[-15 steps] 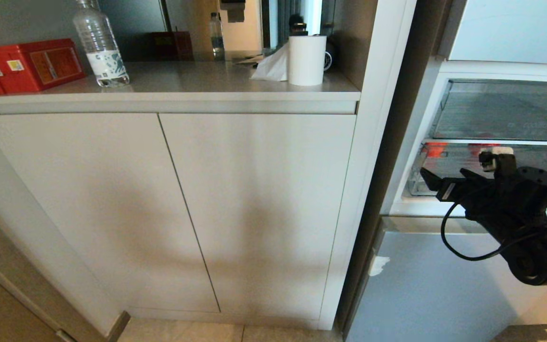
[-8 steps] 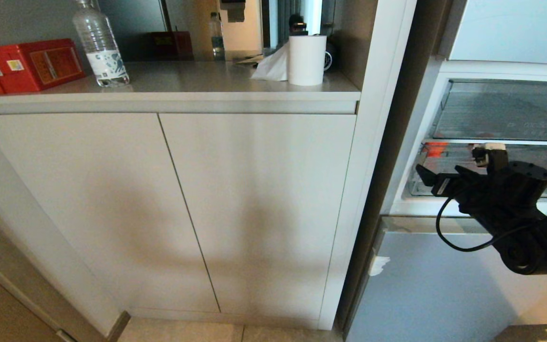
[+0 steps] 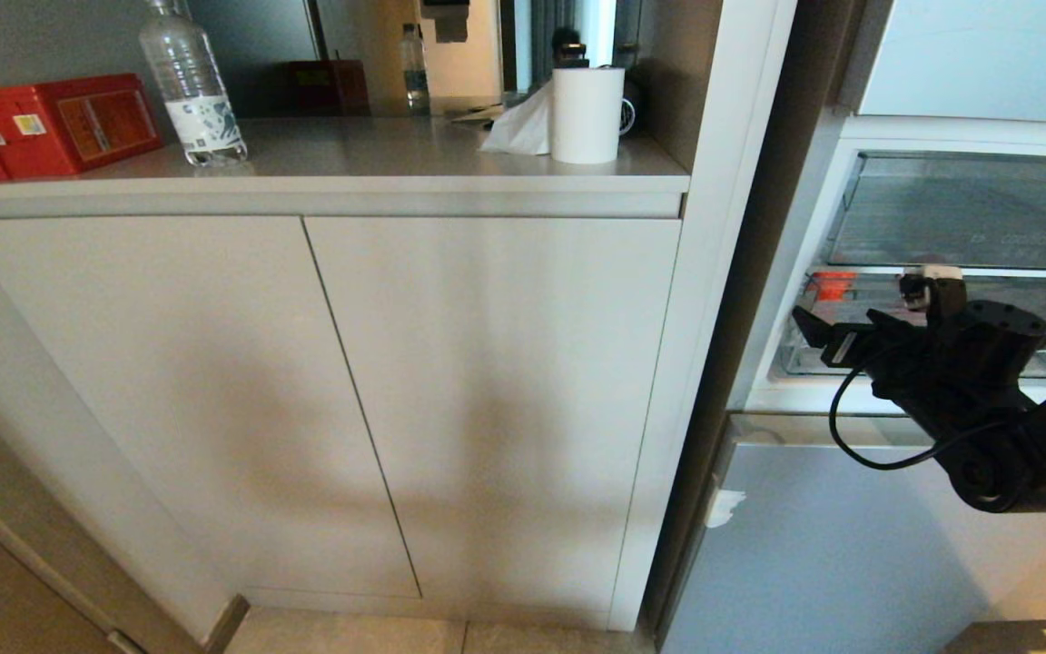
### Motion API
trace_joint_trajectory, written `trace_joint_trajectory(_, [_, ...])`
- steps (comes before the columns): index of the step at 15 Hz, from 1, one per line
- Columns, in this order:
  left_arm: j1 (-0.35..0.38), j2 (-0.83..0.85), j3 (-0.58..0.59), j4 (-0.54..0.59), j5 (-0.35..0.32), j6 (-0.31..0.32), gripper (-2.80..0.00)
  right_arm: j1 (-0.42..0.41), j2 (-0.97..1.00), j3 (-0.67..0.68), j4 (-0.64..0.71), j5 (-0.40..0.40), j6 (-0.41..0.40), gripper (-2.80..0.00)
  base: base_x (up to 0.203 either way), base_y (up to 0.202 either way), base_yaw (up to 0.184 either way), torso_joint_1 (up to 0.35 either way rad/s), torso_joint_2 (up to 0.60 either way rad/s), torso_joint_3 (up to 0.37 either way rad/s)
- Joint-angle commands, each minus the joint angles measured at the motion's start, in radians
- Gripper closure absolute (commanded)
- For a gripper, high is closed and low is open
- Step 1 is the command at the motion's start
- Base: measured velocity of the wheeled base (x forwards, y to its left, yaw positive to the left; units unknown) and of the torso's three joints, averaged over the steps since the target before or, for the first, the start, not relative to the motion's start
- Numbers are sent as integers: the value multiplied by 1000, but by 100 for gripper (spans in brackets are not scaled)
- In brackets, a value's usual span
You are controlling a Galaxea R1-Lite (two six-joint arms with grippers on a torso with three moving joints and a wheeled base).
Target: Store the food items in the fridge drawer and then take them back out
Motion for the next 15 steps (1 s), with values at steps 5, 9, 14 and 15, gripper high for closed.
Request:
trace_joint_trajectory(5, [0,0,1,0,0,0,0,28,24,-53,34,-1,2,0,0,0,0,0,0,0])
trace_joint_trajectory(9, [0,0,1,0,0,0,0,46,21,-57,41,-13,20,0,0,0,0,0,0,0])
trace_joint_trajectory(14, [0,0,-1,0,0,0,0,51,4,-36,36,-54,22,0,0,0,0,0,0,0])
trace_joint_trajectory(15, [0,0,1,0,0,0,0,52,-12,-11,37,-56,24,0,0,0,0,0,0,0])
